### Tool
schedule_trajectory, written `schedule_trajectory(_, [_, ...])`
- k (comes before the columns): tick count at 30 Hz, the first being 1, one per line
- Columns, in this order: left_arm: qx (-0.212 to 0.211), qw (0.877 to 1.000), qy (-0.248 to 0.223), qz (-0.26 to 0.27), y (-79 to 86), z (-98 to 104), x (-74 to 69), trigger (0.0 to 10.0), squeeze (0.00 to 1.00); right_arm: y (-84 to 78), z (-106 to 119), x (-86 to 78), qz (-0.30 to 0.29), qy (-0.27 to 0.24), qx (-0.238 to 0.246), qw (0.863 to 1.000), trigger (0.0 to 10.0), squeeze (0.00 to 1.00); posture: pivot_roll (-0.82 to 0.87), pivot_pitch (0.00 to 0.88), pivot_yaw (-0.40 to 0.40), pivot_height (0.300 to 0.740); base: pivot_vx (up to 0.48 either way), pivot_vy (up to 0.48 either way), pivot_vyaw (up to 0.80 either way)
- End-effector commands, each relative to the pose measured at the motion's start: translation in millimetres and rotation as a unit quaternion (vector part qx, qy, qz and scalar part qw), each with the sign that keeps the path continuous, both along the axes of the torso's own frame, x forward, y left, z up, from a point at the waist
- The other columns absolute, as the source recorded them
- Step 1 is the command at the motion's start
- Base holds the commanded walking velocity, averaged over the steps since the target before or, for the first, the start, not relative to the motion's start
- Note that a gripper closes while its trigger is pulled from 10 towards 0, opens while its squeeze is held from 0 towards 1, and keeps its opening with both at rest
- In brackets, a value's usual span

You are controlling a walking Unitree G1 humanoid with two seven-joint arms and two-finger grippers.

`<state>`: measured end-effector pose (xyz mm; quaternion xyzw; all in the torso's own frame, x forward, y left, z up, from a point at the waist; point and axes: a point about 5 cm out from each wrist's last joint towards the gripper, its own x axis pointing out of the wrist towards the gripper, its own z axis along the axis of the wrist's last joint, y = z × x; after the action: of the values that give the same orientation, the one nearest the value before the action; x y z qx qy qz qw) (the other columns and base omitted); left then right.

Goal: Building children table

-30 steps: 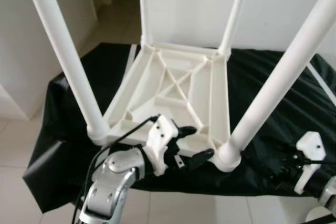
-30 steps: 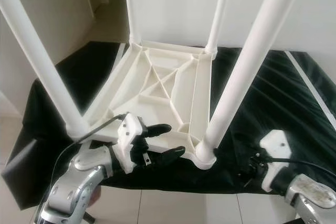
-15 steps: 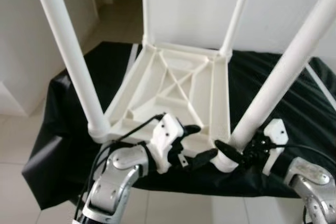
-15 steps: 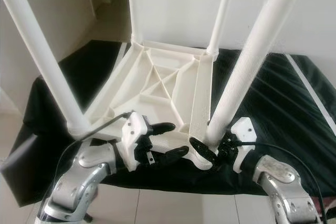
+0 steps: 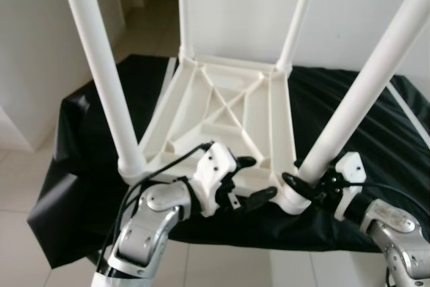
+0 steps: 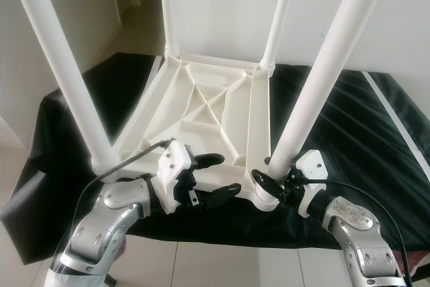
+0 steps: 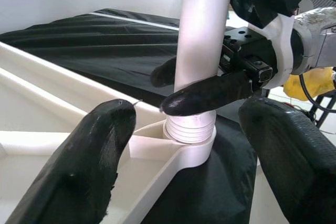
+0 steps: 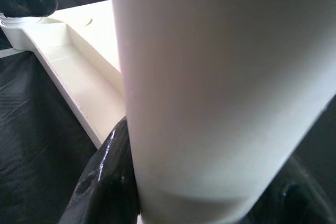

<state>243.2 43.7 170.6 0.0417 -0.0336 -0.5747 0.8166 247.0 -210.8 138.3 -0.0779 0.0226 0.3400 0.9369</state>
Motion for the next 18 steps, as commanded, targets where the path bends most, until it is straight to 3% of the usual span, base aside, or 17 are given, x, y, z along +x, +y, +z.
schedule_trajectory(1, [0.006,1.000,-0.014,0.026,-3.6,0.3,5.1,10.0,0.00,-4.3,-4.2,2.1,-0.015,0.003,-0.012,1.000,0.0,0.00,0.07,0.000,-0.083,0.740,0.000,0.000,0.00])
schedule_trajectory(2, [0.006,1.000,-0.014,0.026,-3.6,0.3,5.1,10.0,0.00,-4.3,-4.2,2.1,-0.015,0.003,-0.012,1.000,0.0,0.00,0.07,0.000,-0.083,0.740,0.000,0.000,0.00])
schedule_trajectory(3, [0.002,0.999,-0.017,0.030,-5.0,0.8,6.6,10.0,0.00,-4.2,-4.8,3.7,-0.024,0.003,-0.011,1.000,4.0,0.00,0.06,0.000,-0.091,0.740,0.000,0.000,0.00])
schedule_trajectory(4, [-0.002,0.999,-0.018,0.033,-5.8,1.4,7.9,10.0,0.00,-4.2,-4.9,5.1,-0.029,0.003,-0.010,1.000,4.0,0.00,0.06,0.000,-0.091,0.740,0.000,0.000,0.00])
schedule_trajectory(5, [-0.005,0.999,-0.019,0.035,-6.2,2.0,8.6,10.0,0.00,-4.3,-4.8,6.0,-0.033,0.003,-0.010,0.999,10.0,0.00,0.06,0.000,-0.091,0.740,0.000,0.000,0.00])
schedule_trajectory(8, [-0.006,0.999,-0.015,0.038,-7.5,0.3,10.3,10.0,0.00,-3.8,-5.1,7.5,-0.045,0.006,-0.006,0.999,10.0,0.00,0.03,0.000,-0.085,0.740,0.000,0.000,0.00])
schedule_trajectory(12, [-0.003,0.999,-0.010,0.038,-18.1,-4.3,10.3,10.0,0.00,2.0,-2.8,8.0,-0.138,0.005,0.029,0.990,10.0,0.00,0.02,0.000,-0.077,0.740,0.000,0.000,0.00])
schedule_trajectory(15, [0.001,0.999,-0.010,0.037,-18.9,-5.4,9.8,10.0,0.00,3.6,-2.8,8.3,-0.165,0.004,0.032,0.986,10.0,0.00,0.02,0.000,-0.077,0.740,0.000,0.000,0.00])
schedule_trajectory(18, [-0.002,0.999,-0.002,0.044,-16.4,-6.5,13.1,10.0,0.00,10.2,-3.1,10.3,-0.271,-0.028,0.019,0.962,10.0,0.00,0.01,0.000,-0.067,0.740,0.000,0.000,0.00])
